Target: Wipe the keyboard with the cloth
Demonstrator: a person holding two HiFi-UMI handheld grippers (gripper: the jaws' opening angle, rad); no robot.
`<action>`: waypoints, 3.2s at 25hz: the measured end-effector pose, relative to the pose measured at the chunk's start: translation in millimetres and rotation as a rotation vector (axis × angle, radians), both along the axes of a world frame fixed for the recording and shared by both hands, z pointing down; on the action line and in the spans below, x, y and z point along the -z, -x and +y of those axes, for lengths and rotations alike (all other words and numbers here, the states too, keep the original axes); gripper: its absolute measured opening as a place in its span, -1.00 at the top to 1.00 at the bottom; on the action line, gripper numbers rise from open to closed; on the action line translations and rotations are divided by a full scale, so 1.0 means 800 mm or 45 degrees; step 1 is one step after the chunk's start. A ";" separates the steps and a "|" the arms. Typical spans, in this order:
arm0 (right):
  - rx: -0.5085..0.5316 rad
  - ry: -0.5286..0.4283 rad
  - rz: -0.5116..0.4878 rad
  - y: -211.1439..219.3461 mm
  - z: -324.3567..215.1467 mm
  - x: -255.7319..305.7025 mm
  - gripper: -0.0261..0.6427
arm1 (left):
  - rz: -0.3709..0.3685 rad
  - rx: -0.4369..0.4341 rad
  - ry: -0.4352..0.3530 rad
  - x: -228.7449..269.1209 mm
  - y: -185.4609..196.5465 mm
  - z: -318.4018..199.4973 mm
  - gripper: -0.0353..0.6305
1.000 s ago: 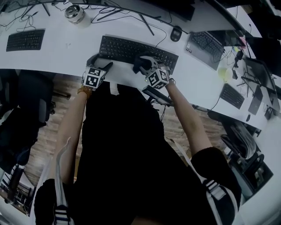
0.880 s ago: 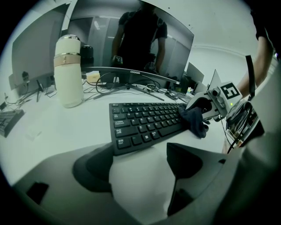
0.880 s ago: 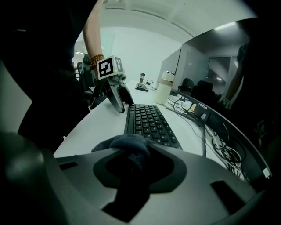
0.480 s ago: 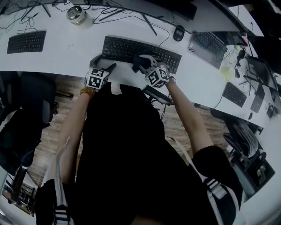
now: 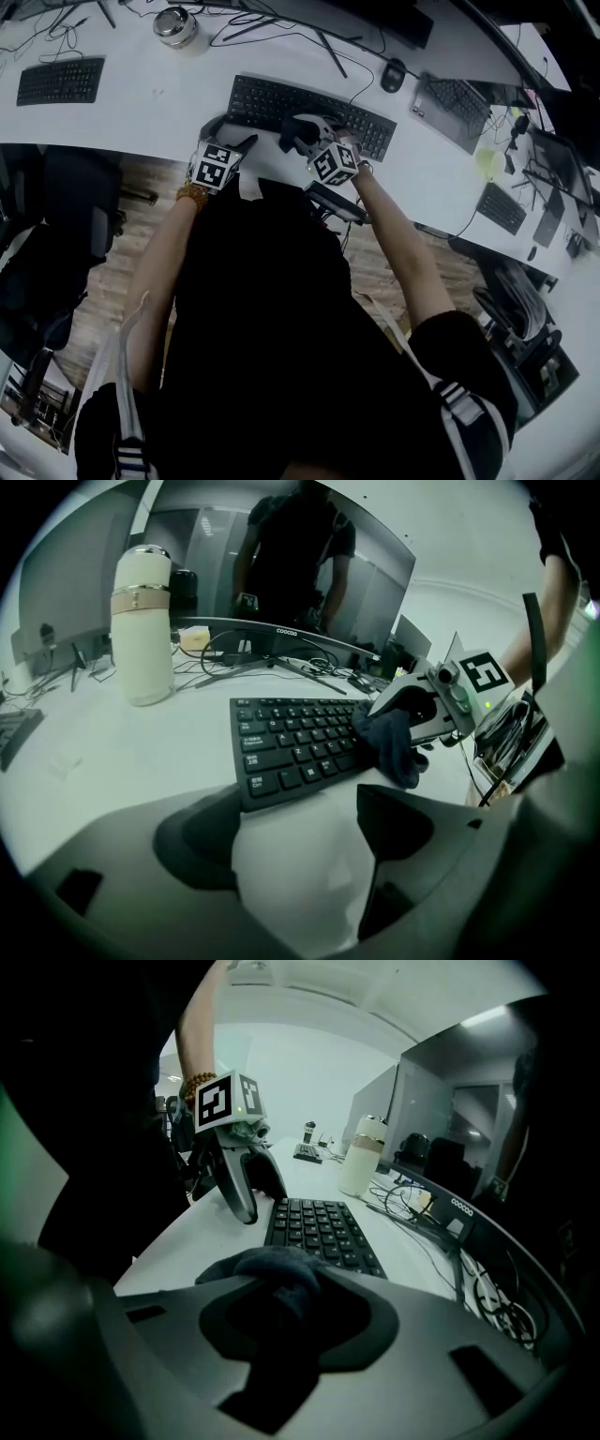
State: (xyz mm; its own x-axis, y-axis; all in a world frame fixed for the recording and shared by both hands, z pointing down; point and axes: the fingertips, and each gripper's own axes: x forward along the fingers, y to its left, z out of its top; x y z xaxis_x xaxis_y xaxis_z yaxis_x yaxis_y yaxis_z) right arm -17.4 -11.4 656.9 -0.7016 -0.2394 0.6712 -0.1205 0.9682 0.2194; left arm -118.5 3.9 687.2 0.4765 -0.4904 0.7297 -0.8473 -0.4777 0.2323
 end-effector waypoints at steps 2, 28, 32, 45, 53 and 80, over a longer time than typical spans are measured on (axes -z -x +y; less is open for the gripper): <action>0.004 -0.004 -0.003 0.003 0.000 0.000 0.64 | 0.005 -0.004 -0.011 0.000 0.000 0.000 -0.25; 0.179 0.010 0.001 0.093 -0.002 -0.001 0.65 | 0.034 -0.038 0.009 0.010 0.000 0.002 -0.25; 0.208 0.013 0.013 0.095 -0.002 0.000 0.65 | 0.048 -0.048 0.018 0.010 0.000 0.003 -0.25; 0.288 0.008 0.039 0.098 0.000 0.000 0.65 | 0.125 -0.127 0.062 0.014 0.003 0.006 -0.24; 0.334 0.007 0.030 0.098 0.002 0.001 0.65 | 0.151 -0.134 0.091 0.015 0.003 0.008 -0.24; 0.241 0.326 -0.173 0.142 -0.032 0.064 0.61 | 0.061 -0.155 0.031 0.035 0.027 -0.014 -0.20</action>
